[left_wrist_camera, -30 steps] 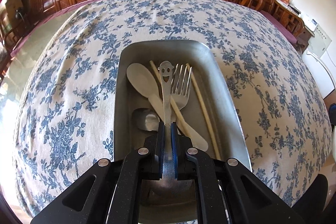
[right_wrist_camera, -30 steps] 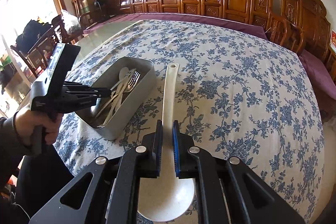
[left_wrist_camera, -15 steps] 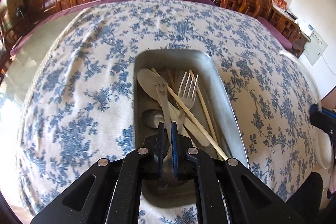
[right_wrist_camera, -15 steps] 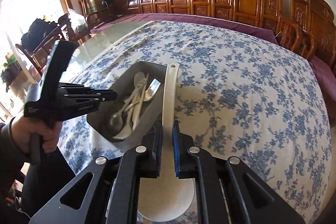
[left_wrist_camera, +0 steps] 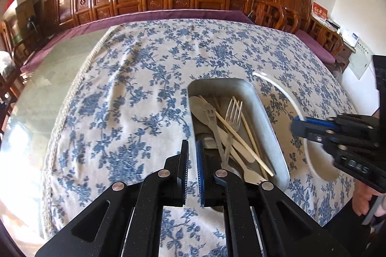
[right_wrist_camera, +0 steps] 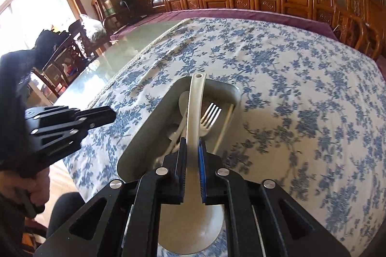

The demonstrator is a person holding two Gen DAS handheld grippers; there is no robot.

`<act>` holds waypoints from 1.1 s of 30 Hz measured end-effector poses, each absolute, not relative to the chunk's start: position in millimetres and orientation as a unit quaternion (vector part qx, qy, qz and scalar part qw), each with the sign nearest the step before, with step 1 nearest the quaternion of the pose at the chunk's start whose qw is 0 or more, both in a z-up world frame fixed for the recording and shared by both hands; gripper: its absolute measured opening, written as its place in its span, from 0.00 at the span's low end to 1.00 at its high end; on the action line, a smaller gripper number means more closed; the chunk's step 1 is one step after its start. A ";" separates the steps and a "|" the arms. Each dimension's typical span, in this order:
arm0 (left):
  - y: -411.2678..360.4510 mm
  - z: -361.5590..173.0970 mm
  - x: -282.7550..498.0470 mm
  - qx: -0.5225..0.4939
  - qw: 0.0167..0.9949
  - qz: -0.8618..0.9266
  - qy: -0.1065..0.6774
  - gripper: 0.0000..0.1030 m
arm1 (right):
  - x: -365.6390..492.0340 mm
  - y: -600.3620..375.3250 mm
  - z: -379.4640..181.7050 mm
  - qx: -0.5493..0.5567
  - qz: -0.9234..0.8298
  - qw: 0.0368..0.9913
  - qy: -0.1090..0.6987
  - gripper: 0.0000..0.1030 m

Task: Organize utensils
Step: 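Lower the metal spoon into the grey tray and open the left tool, then lower the white plastic spoon into the grey tray and open the right tool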

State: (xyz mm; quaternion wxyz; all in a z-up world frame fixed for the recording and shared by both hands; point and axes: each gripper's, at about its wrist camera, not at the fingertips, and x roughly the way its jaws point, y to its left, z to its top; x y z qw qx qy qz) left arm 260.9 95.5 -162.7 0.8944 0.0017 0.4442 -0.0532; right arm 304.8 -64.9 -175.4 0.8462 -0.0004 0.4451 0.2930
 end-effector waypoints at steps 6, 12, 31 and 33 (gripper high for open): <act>107.4 -159.4 256.3 -0.001 0.896 -0.047 0.442 0.05 | 325.0 -44.7 -195.6 0.029 0.284 0.835 0.471 0.10; 116.2 -162.0 253.0 -0.004 0.895 -0.041 0.443 0.05 | 334.5 -26.4 -215.3 0.039 0.273 0.826 0.491 0.10; 124.6 -163.7 246.1 -0.007 0.894 -0.038 0.446 0.05 | 331.2 10.9 -228.5 0.027 0.287 0.816 0.501 0.13; 124.0 -161.7 244.6 -0.008 0.895 -0.038 0.444 0.05 | 328.3 7.9 -225.4 0.025 0.292 0.818 0.495 0.13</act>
